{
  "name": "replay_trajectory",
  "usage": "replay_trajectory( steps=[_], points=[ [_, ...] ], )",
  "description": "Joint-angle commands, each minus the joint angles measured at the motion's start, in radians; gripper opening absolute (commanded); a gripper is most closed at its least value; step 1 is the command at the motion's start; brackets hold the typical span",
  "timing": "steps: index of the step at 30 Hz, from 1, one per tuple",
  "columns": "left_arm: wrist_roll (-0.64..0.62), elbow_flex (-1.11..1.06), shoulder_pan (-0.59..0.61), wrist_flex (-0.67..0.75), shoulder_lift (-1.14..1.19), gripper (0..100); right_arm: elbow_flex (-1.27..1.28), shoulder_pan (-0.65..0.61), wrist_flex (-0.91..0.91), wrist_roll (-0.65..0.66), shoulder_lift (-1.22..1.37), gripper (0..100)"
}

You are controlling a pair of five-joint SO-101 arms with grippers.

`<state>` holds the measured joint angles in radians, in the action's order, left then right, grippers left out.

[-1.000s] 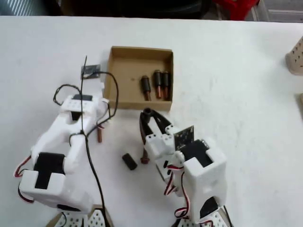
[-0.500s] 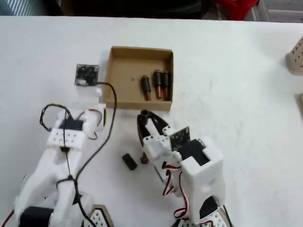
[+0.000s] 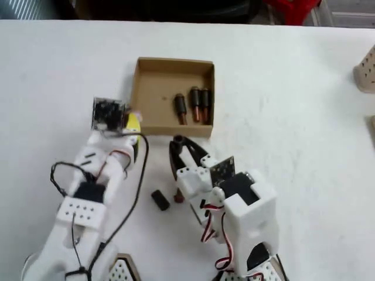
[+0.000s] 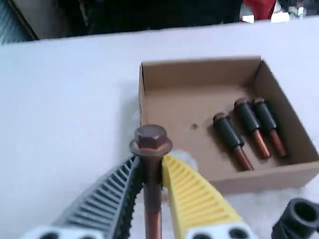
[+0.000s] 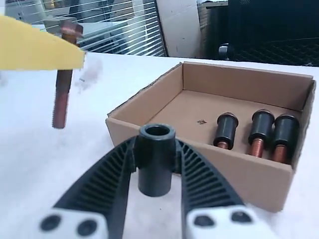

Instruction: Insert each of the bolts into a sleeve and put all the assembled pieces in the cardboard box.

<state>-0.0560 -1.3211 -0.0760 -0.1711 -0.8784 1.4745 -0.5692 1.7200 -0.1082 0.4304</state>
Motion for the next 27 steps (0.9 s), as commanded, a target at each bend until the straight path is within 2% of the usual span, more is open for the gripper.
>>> replay_trajectory(
  steps=[1, 3, 11, 19, 24, 27],
  points=[
    [0.008, -0.146, -0.07, 0.338, -0.127, 2, -0.009, -0.01, 0.024, 0.015, -0.002, 1.6],
    [0.008, -0.187, -0.108, 0.394, -0.154, 2, -0.009, -0.01, 0.024, 0.015, -0.002, 1.6],
    [0.003, -0.175, -0.186, 0.404, -0.208, 2, -0.009, -0.01, 0.024, 0.015, -0.002, 1.6],
    [-0.008, 0.044, -0.185, 0.382, 0.027, 2, -0.009, -0.01, 0.024, 0.015, -0.002, 1.6],
    [-0.186, 0.126, -0.186, 0.456, 0.147, 2, -0.009, -0.01, 0.024, 0.015, -0.002, 1.6],
    [-0.233, 0.087, -0.205, 0.474, 0.142, 2, -0.009, -0.008, 0.024, 0.014, -0.002, 1.6]
  ],
)
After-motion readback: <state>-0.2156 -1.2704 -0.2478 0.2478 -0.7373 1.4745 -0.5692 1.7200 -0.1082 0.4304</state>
